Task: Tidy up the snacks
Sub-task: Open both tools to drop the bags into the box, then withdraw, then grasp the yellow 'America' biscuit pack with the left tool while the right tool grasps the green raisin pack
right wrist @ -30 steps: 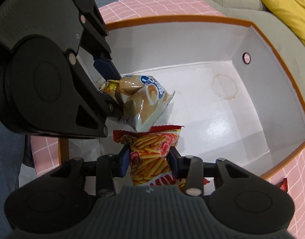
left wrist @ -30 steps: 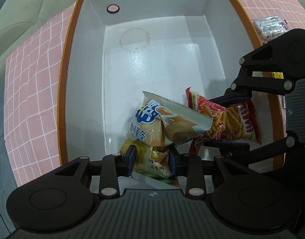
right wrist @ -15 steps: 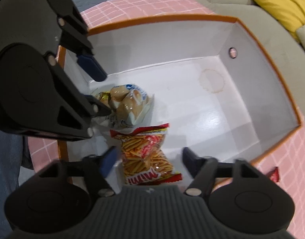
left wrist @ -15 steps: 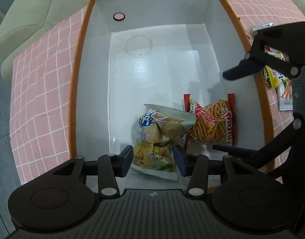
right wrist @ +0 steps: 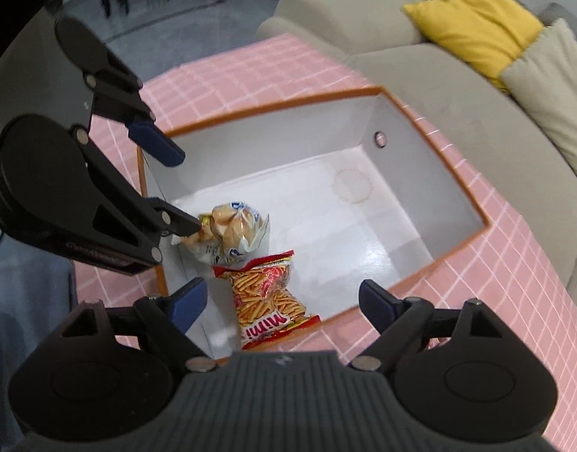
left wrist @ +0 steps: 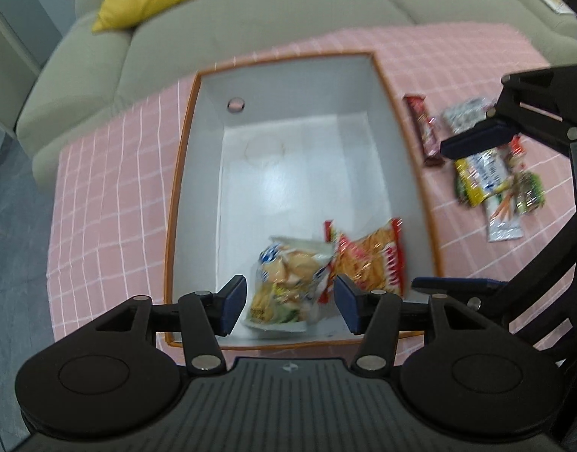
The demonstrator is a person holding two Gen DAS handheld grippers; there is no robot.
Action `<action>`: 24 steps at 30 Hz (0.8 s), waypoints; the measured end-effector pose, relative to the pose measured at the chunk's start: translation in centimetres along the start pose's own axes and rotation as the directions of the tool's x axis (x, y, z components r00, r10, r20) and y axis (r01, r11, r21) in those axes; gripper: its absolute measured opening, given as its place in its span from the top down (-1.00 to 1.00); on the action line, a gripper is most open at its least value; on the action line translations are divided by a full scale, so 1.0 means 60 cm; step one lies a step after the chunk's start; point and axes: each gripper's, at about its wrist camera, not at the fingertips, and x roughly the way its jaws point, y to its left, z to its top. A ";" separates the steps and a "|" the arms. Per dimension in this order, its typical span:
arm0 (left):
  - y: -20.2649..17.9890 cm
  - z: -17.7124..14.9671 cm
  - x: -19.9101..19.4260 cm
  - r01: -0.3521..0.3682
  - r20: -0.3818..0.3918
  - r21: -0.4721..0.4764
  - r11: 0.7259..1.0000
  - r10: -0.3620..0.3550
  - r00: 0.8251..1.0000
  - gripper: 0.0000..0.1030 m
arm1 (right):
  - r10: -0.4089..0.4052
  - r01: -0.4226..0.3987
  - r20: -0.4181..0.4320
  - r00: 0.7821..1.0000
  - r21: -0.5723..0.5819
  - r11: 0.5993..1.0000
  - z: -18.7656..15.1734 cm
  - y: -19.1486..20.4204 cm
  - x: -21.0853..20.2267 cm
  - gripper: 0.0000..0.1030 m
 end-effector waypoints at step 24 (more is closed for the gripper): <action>-0.167 -0.090 -0.065 0.109 0.335 -0.202 0.973 -0.036 0.941 -0.23 | -0.296 0.195 0.196 0.935 0.414 0.889 -0.247 -0.014 -0.136 -0.67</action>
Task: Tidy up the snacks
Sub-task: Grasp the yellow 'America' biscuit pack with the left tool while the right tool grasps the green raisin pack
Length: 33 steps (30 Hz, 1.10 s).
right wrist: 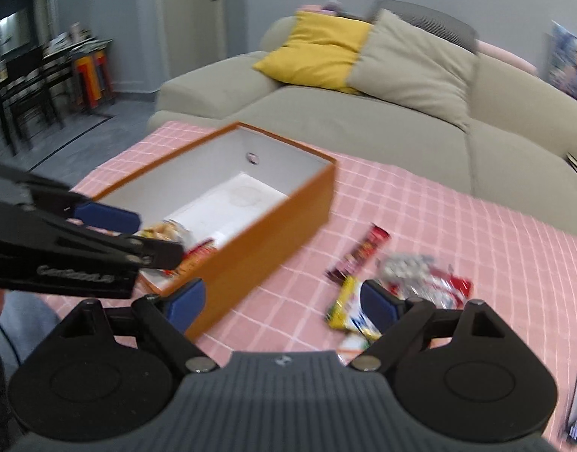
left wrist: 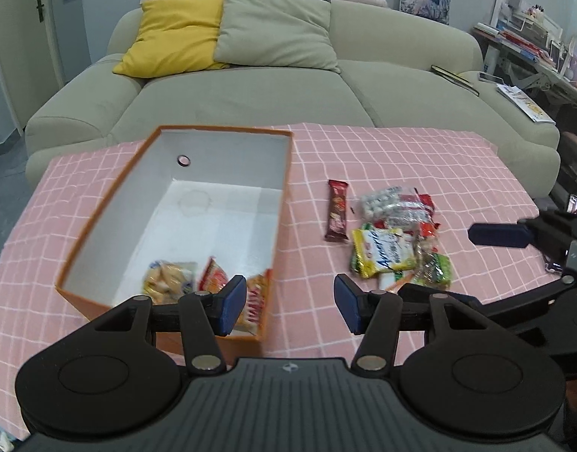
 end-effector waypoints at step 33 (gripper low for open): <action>-0.113 0.013 0.180 0.128 -0.163 0.028 0.991 -0.122 0.979 -0.10 | -0.091 0.121 -0.200 0.975 0.142 0.982 -0.080 -0.182 0.124 -0.37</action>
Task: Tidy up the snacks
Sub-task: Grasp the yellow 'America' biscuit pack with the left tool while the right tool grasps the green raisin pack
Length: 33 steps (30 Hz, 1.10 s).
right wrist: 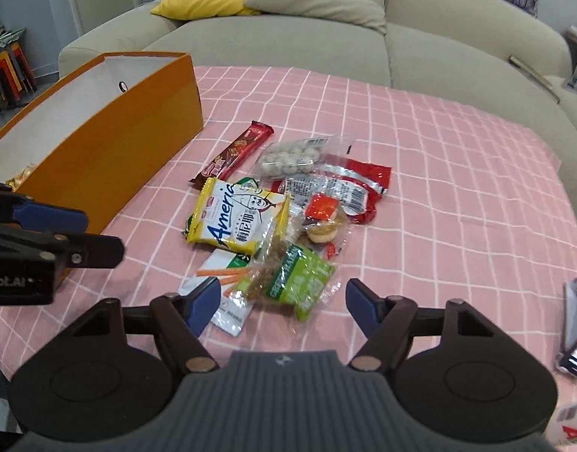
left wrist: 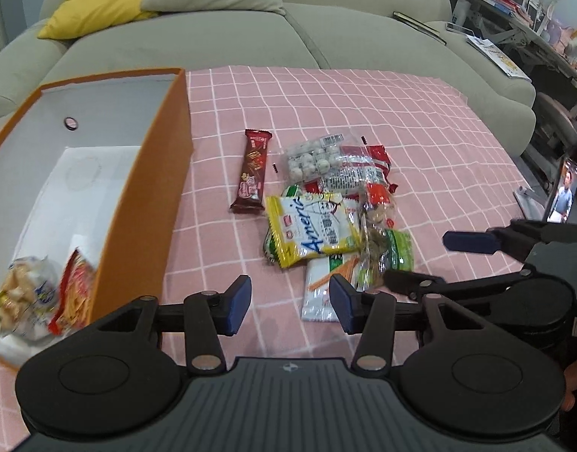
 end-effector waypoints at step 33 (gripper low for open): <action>0.019 0.091 0.163 0.129 -0.083 -0.037 0.991 -0.132 0.988 0.26 | 0.089 -0.080 -0.122 0.989 0.076 0.994 0.037 -0.043 0.090 0.10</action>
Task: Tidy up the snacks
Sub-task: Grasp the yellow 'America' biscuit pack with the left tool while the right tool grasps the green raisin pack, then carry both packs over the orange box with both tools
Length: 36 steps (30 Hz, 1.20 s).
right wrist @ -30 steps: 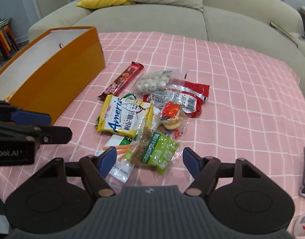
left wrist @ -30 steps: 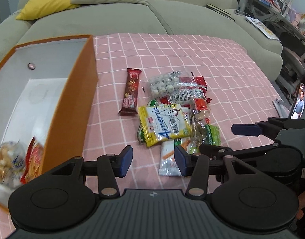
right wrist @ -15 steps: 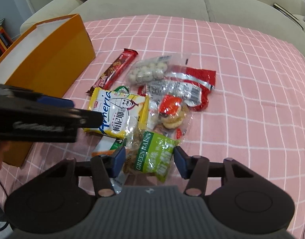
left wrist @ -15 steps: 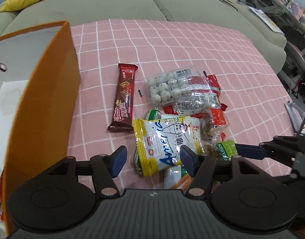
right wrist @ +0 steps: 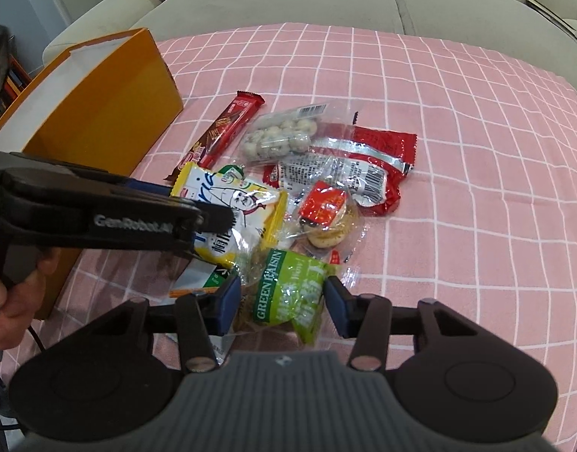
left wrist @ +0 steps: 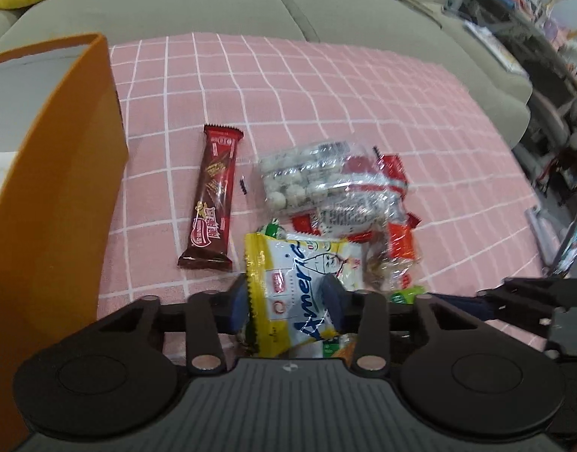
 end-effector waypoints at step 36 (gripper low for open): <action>-0.049 -0.013 -0.114 -0.085 0.004 -0.001 0.996 0.085 0.996 0.79 | 0.026 -0.027 0.043 0.999 0.014 1.000 -0.025 0.028 -0.073 0.23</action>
